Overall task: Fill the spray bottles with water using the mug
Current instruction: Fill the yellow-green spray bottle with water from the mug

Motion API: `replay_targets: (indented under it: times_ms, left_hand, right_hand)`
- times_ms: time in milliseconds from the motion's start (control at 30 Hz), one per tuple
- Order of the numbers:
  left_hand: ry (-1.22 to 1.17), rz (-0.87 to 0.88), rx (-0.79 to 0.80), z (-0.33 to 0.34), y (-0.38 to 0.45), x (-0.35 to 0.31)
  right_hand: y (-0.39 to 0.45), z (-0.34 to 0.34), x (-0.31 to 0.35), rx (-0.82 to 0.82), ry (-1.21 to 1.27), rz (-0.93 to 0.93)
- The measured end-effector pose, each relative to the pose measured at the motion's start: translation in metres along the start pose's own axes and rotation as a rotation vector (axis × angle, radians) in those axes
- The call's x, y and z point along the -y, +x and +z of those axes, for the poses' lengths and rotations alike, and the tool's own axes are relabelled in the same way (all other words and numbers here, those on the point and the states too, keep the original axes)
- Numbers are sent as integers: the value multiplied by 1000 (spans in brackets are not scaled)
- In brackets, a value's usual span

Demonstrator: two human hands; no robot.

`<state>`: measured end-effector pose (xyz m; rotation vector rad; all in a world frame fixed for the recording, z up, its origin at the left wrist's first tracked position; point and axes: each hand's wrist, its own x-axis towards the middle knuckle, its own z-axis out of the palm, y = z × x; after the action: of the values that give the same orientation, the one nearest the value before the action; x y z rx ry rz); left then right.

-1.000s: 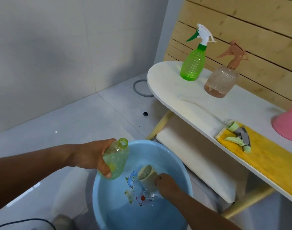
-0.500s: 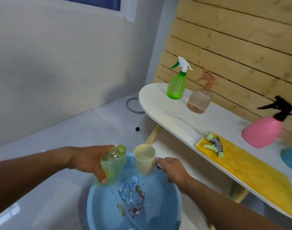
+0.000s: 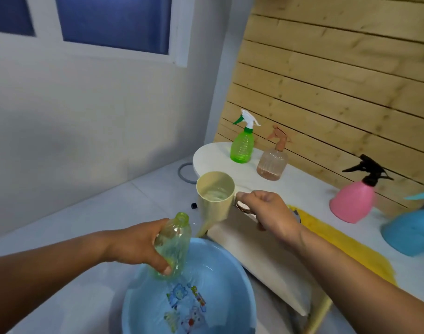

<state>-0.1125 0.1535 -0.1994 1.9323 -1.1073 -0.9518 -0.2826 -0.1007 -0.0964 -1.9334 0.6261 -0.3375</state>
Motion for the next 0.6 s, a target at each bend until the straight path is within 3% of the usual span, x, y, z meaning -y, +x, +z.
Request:
replay_targets:
  times_ms: [600]
  left_hand:
    - [163,68,-155,9,10,-3]
  right_hand:
    - [-24,-2,8,-109,-203,-191]
